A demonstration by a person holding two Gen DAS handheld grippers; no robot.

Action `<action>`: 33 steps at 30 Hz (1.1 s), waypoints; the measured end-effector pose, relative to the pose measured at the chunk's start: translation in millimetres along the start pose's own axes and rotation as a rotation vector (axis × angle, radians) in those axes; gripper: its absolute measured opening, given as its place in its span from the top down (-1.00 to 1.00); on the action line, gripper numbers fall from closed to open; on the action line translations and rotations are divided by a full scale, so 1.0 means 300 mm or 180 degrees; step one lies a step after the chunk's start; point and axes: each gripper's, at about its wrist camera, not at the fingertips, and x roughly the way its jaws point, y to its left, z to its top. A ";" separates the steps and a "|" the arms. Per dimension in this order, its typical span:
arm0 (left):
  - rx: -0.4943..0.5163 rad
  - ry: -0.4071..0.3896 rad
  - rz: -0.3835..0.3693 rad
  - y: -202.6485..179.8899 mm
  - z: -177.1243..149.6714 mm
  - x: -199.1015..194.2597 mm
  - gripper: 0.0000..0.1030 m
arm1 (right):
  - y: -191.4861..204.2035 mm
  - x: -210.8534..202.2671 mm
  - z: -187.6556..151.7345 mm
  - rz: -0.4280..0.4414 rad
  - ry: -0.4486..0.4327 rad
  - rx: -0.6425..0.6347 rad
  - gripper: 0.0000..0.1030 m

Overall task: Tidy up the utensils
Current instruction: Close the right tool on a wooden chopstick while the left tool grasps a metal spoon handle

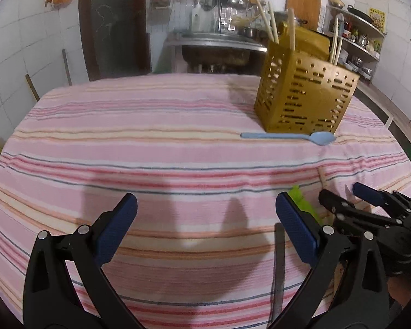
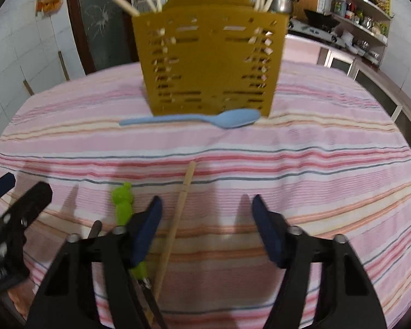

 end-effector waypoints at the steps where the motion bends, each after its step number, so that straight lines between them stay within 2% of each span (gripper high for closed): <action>1: 0.0014 0.0037 -0.0014 -0.002 -0.005 0.008 -0.90 | 0.008 0.012 0.000 0.0006 0.0041 -0.0010 0.16; 2: 0.0028 0.0079 -0.0021 -0.007 -0.006 0.016 -0.90 | 0.015 0.017 0.006 -0.0003 0.0040 -0.0024 0.25; 3: 0.0060 0.0140 -0.0043 -0.013 -0.011 0.027 -0.90 | 0.022 0.020 0.006 -0.0004 0.0030 -0.0054 0.49; 5: 0.0095 0.0224 -0.0075 -0.024 -0.015 0.042 -0.90 | 0.030 0.017 0.004 0.0057 0.0015 -0.0105 0.80; 9: 0.0028 0.0391 -0.0172 -0.031 -0.026 0.059 -0.89 | 0.008 0.006 -0.007 0.0008 -0.0016 -0.0242 0.83; 11: 0.0020 0.0468 -0.0232 -0.037 -0.032 0.067 -0.88 | -0.030 0.007 -0.009 0.0074 0.0007 -0.0234 0.83; 16: 0.0160 0.0541 -0.0317 -0.088 -0.054 0.072 -0.80 | -0.103 -0.002 -0.009 0.0065 0.0001 -0.0238 0.82; 21: 0.0459 0.0498 -0.0206 -0.164 -0.093 0.077 -0.56 | -0.152 0.005 -0.020 0.0202 -0.0064 -0.0059 0.81; 24: 0.0503 0.0471 -0.0188 -0.183 -0.094 0.080 -0.37 | -0.155 0.000 -0.022 0.0148 -0.0095 -0.0095 0.81; 26: 0.0470 0.0482 -0.0241 -0.187 -0.088 0.078 -0.07 | -0.159 0.005 -0.024 0.0159 -0.0094 -0.0086 0.81; 29: 0.0484 0.0507 -0.0250 -0.202 -0.083 0.080 0.16 | -0.168 0.006 -0.020 0.0173 -0.0096 -0.0061 0.81; 33: 0.0488 0.0550 -0.0198 -0.219 -0.086 0.076 0.27 | -0.164 -0.001 -0.023 0.0183 -0.0086 -0.0058 0.81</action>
